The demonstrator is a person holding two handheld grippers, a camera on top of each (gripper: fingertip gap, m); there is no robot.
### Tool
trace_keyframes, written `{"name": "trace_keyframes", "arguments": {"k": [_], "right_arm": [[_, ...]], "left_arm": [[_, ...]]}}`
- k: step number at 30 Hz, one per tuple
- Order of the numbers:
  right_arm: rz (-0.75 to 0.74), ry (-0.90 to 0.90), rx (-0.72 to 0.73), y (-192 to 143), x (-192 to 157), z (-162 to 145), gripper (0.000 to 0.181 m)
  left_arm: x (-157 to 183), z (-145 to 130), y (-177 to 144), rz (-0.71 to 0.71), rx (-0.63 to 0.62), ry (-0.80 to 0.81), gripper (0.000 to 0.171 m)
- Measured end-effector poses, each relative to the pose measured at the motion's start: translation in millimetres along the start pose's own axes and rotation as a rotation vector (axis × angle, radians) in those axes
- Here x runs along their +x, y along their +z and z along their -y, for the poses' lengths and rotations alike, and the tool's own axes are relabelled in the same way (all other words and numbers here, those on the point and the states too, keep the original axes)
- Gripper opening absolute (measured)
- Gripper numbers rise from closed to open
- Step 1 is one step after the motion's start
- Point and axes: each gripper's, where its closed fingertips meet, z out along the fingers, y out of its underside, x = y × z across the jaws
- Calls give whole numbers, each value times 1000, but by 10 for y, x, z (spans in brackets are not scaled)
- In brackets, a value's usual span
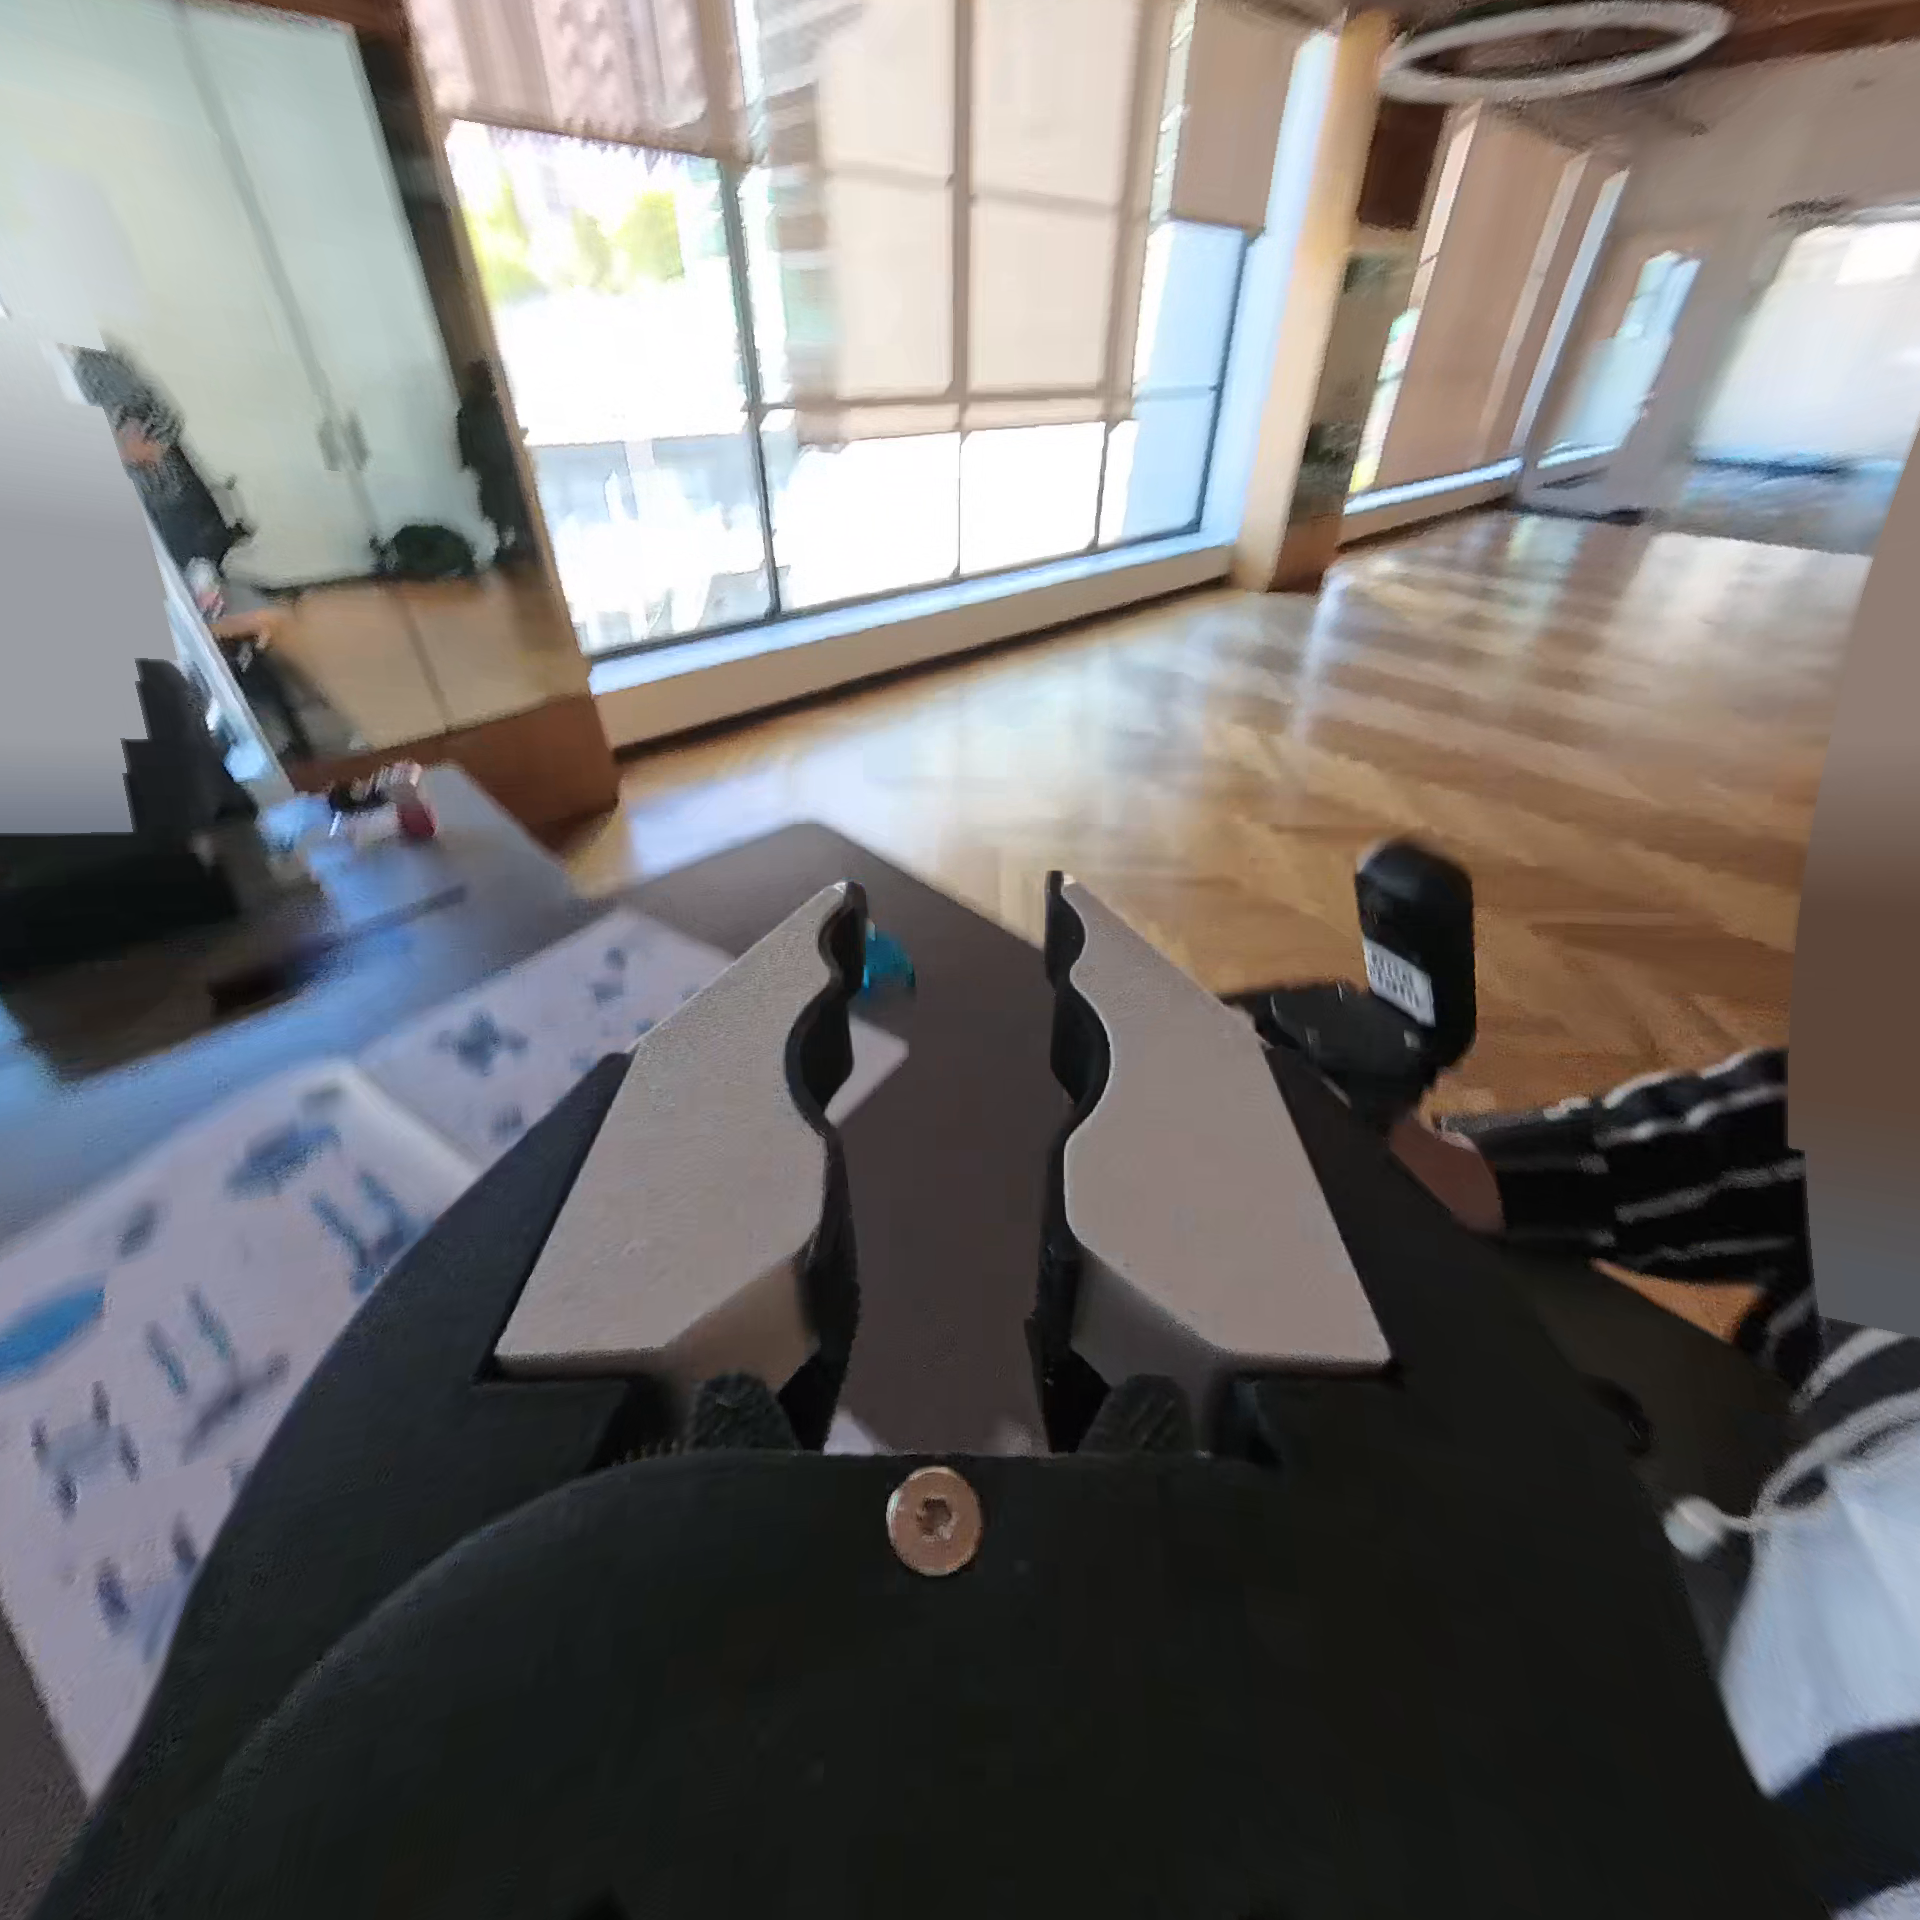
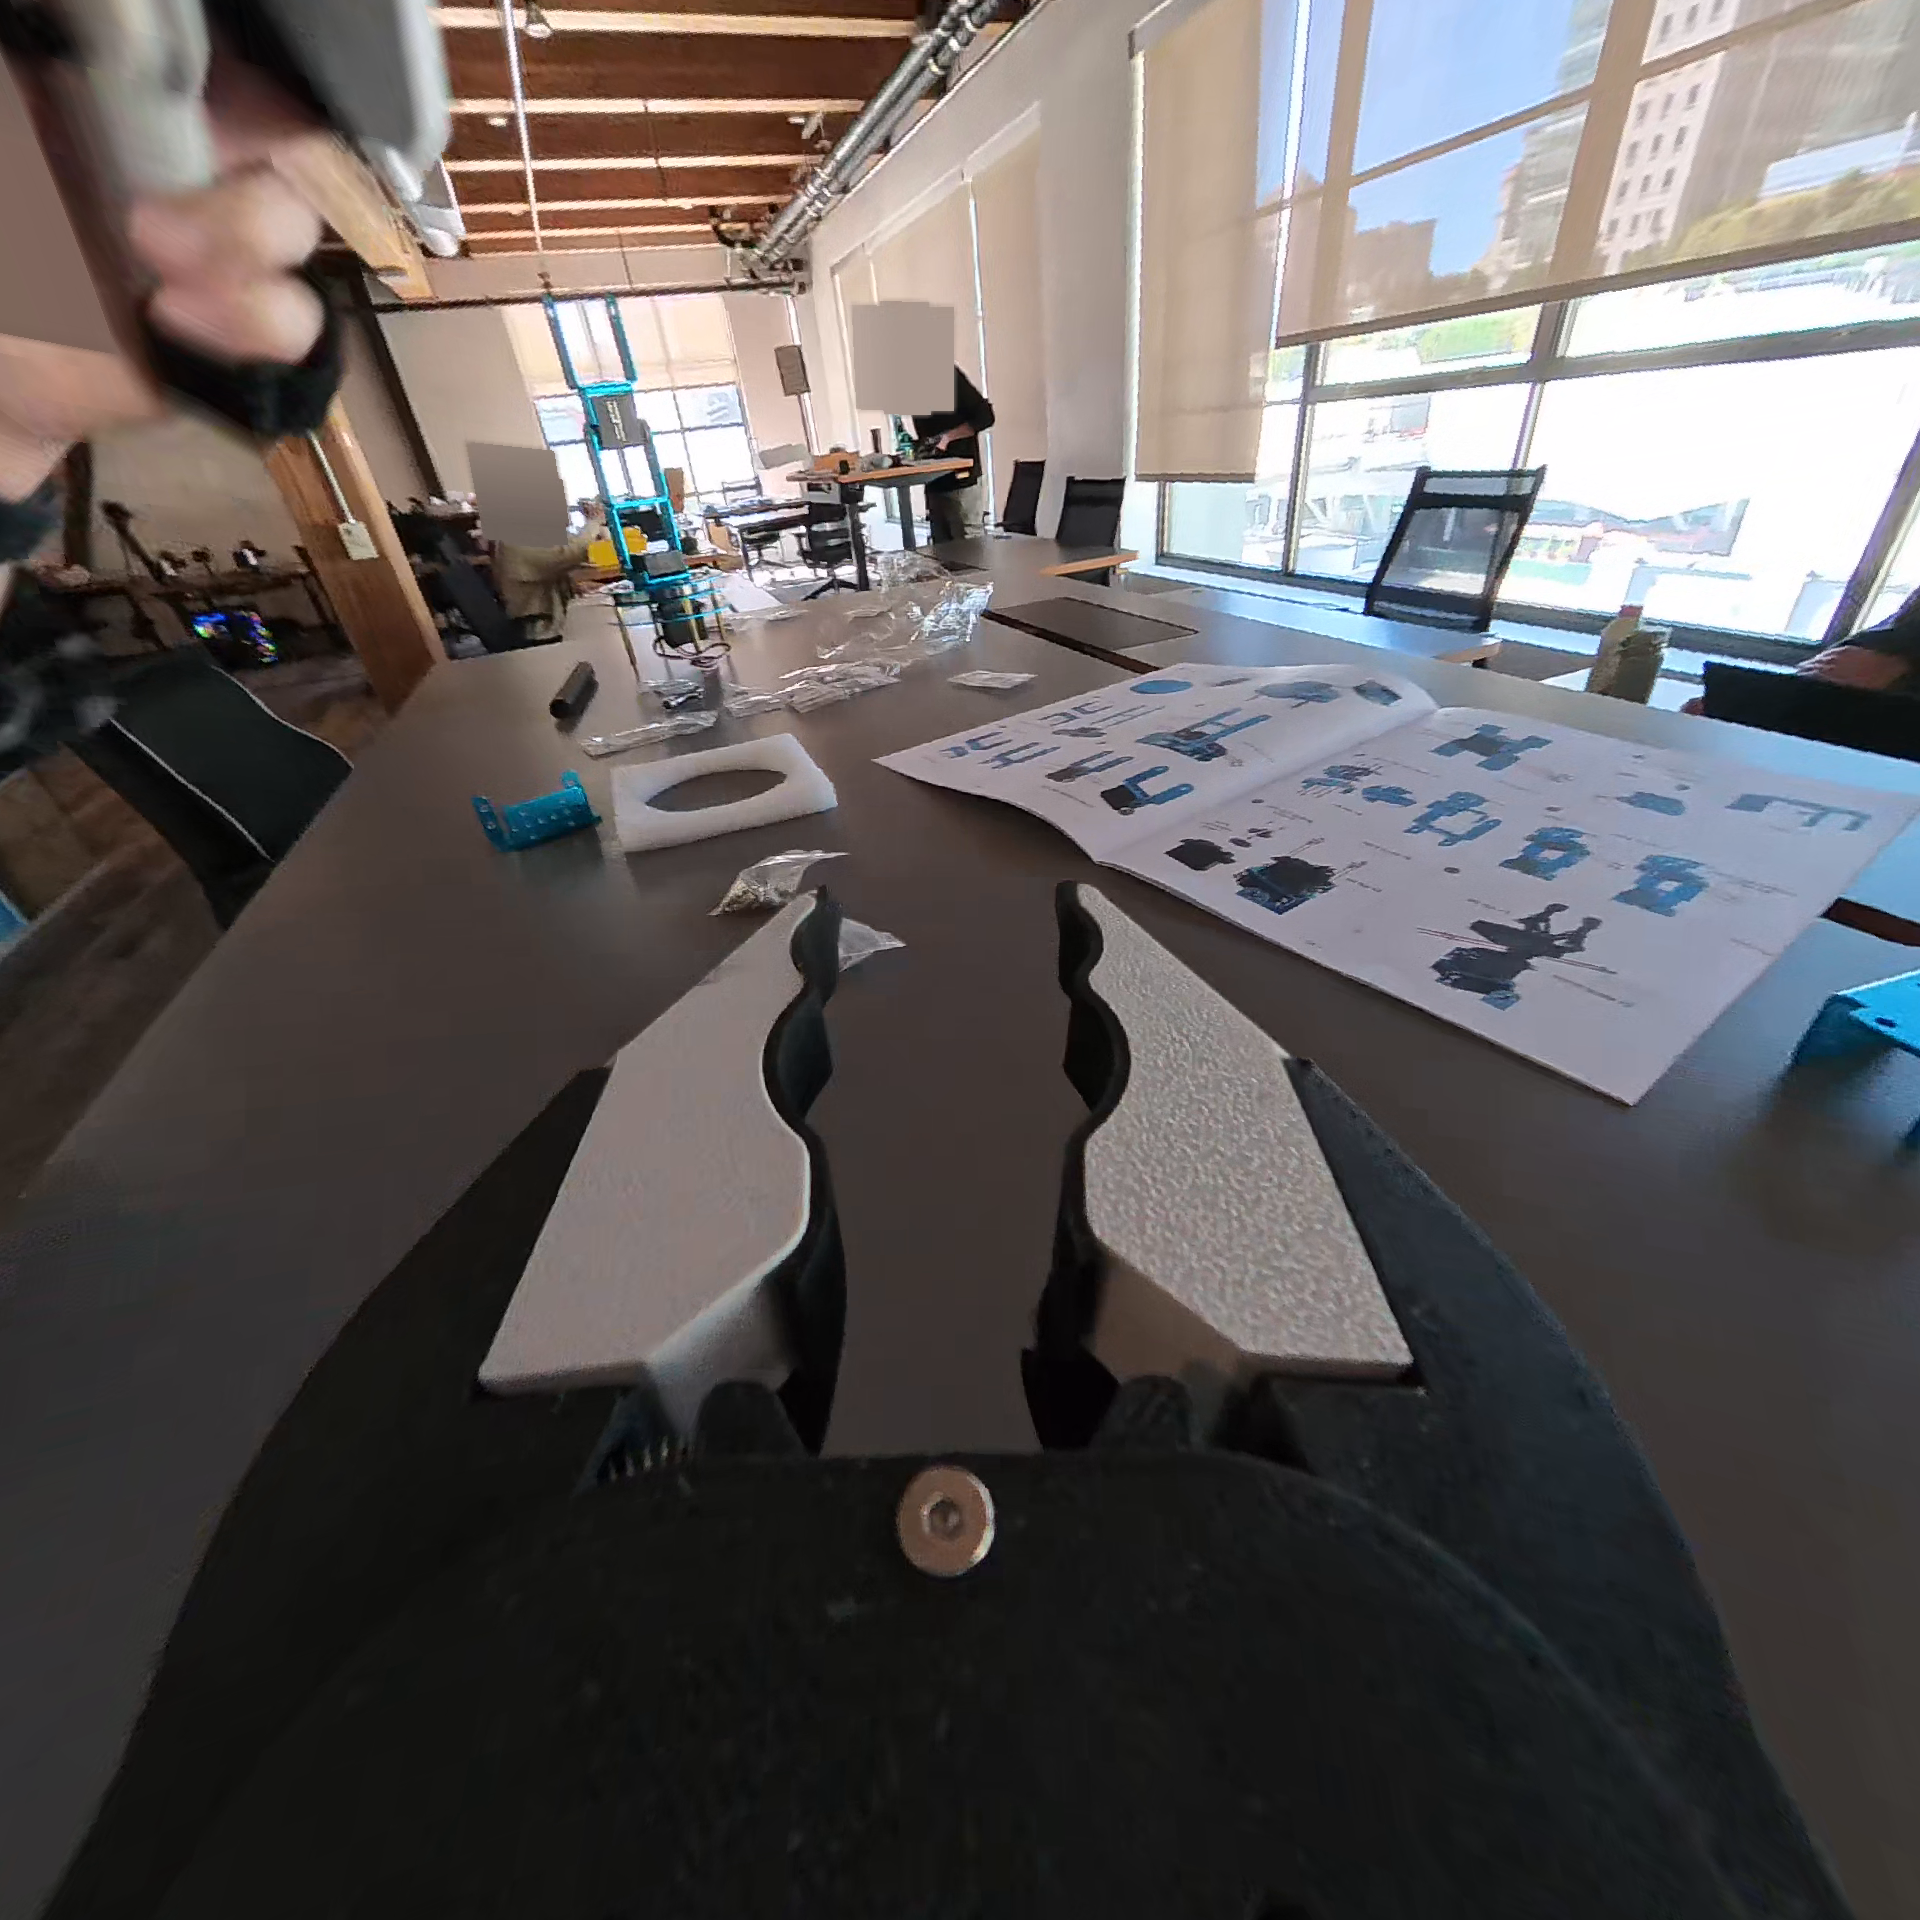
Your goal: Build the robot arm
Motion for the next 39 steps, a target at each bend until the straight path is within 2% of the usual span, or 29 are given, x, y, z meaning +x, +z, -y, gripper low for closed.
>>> {"name": "trace_keyframes", "arguments": {"k": [2, 4, 7, 9, 11, 13, 16, 21, 25, 27, 30, 34, 37, 39], "right_arm": [[-29, -13, -26, 4, 57, -25, 42], [-123, -13, -114, 21, 248, -40, 42], [-247, -23, -176, 109, 599, 249, 48], [-371, -42, -188, 158, 968, 485, 49], [-469, -41, -99, 202, 1315, 752, 48], [-597, -3, -24, 185, 1698, 851, 49], [-733, 95, 95, 144, 2147, 758, 48], [-904, 195, 175, -8, 2731, 387, 47], [-943, 256, 260, -66, 2892, 390, 46], [-916, 213, 181, 41, 2891, 355, 46], [-942, 185, 59, 152, 2863, 119, 44], [-978, 106, -24, 216, 2836, 87, 44], [-1006, 119, -34, 180, 2810, 46, 44], [-1017, 147, -30, 147, 2802, 18, 45]], "left_arm": [[-197, 402, 138, -77, 91, 32, 32], [-399, 697, 243, -117, 139, 36, 32], [-695, 861, 383, -131, 138, -3, 33], [-834, 875, 436, -145, 163, -79, 33], [-980, 855, 457, -143, 217, -154, 32], [-1189, 747, 479, -106, 230, -208, 32], [-1447, 577, 477, -72, 244, -271, 31], [-1851, 336, 485, 29, 235, -339, 28], [-2019, 266, 562, 76, 248, -382, 27], [-2071, 179, 632, 93, 218, -393, 27], [-2111, 22, 739, 123, 151, -400, 27], [-2238, -173, 827, 199, 82, -391, 28], [-2302, -289, 860, 228, 43, -426, 29], [-2269, -239, 845, 212, 64, -436, 29]]}}
